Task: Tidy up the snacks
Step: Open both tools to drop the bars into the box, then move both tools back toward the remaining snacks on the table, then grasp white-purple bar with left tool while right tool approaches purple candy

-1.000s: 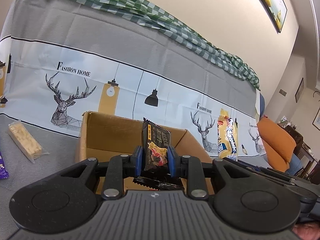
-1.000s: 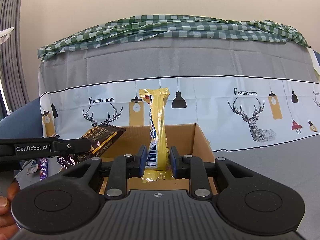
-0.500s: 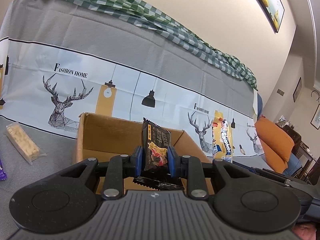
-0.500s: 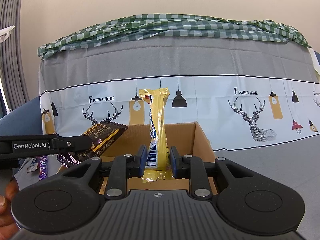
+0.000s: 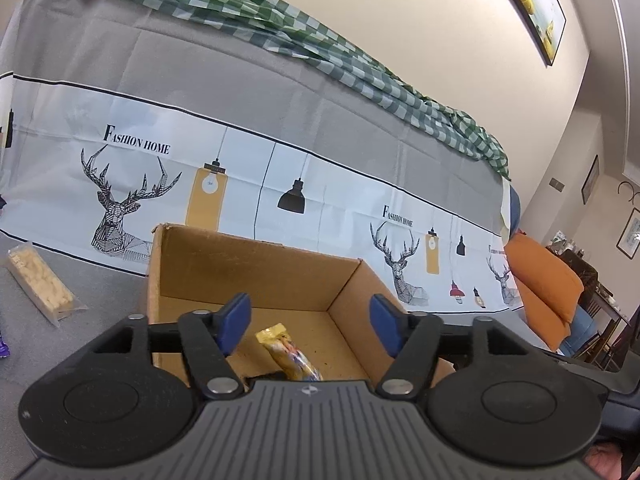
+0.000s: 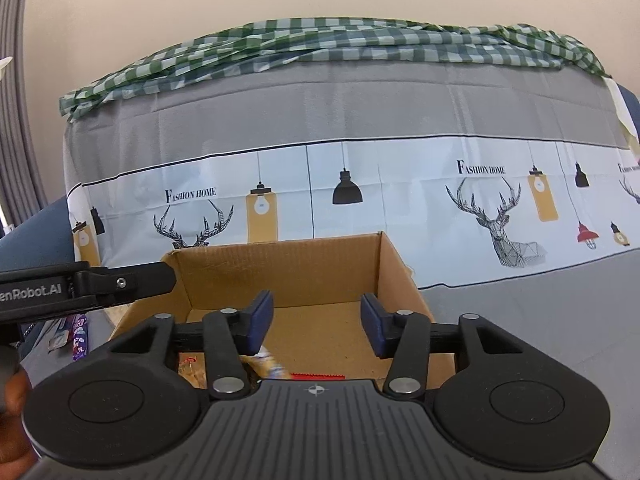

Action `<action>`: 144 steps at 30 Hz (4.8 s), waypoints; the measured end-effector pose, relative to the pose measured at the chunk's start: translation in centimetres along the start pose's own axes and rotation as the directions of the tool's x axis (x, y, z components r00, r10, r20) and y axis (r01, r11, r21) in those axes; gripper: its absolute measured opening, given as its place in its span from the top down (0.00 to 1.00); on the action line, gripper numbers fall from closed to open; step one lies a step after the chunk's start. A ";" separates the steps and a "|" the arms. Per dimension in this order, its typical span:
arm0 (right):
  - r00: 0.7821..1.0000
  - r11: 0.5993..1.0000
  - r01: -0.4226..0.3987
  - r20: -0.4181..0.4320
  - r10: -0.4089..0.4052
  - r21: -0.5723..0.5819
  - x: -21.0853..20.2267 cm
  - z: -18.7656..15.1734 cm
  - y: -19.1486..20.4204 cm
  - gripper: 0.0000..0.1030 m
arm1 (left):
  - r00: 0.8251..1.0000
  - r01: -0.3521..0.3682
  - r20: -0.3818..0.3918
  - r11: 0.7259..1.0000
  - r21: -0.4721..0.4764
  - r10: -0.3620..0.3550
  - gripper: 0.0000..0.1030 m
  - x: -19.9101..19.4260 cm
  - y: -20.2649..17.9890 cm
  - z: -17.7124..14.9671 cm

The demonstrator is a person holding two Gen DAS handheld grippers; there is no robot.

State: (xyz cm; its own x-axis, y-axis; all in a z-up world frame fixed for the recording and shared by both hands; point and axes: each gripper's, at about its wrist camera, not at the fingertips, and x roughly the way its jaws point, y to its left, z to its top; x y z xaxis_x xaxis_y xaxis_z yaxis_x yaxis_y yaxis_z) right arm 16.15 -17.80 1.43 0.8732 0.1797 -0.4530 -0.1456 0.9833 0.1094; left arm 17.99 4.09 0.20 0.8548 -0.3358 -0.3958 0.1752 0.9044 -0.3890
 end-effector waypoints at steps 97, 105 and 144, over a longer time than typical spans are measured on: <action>0.903 0.923 -0.334 -0.347 0.255 -0.192 12.9 -7.3 31.1 0.87 | 0.843 -0.487 -0.379 0.841 -0.237 0.381 0.95 -3.9 27.7 2.0; 0.860 0.934 -0.347 -0.427 0.280 -0.086 5.8 -7.8 27.8 0.88 | 0.830 -0.435 -0.470 0.875 -0.210 0.300 0.95 -9.3 22.2 -0.4; 0.929 0.955 -0.229 -0.335 0.156 -0.188 -0.8 -16.4 25.0 0.55 | 0.822 -0.548 -0.344 0.795 -0.260 0.454 0.64 -15.3 17.2 -10.8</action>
State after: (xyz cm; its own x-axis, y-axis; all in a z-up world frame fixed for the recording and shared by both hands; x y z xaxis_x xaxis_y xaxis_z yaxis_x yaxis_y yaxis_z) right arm 4.19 7.10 -9.98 0.6330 0.3307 -0.7000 -0.4263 0.9037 0.0414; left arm 2.69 21.99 -9.40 0.6141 0.0440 -0.7880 -0.4558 0.8349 -0.3086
